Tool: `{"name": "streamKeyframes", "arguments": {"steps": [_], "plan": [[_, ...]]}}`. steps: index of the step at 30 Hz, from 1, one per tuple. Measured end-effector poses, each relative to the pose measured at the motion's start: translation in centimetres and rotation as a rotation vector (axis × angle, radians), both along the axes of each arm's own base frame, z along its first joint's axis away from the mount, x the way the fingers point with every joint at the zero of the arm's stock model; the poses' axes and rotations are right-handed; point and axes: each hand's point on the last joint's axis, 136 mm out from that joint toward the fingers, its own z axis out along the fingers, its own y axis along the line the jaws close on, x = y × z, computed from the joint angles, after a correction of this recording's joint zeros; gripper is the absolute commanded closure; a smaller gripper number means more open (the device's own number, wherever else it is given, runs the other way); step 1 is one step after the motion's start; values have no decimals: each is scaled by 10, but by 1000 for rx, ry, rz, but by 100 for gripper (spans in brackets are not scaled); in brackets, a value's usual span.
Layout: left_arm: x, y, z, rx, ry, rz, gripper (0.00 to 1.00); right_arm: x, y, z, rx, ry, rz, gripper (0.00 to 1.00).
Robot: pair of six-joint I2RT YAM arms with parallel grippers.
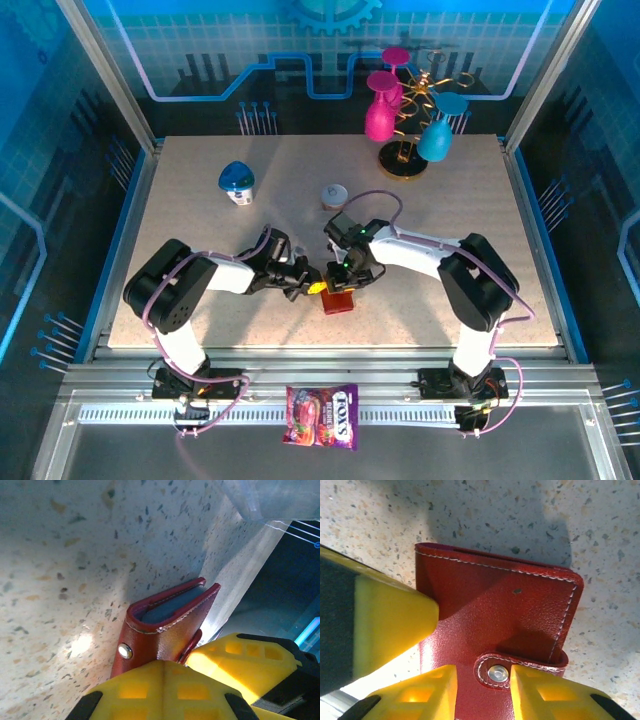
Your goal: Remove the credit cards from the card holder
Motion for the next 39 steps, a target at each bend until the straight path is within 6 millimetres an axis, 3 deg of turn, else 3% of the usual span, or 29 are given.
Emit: {"name": "streamKeyframes", "arguments": {"steps": [12, 26, 33, 39], "plan": [[0, 2, -1, -7, 12, 9, 100, 0, -2, -6, -105, -43, 57, 73], [1, 7, -3, -1, 26, 15, 100, 2, -4, -2, -144, -84, 63, 92], [0, 10, -5, 24, 30, -5, 100, 7, -12, 9, -34, -82, -8, 100], [0, 11, -5, 39, 36, -17, 100, 11, -20, 11, 102, -41, -104, 97]]}}
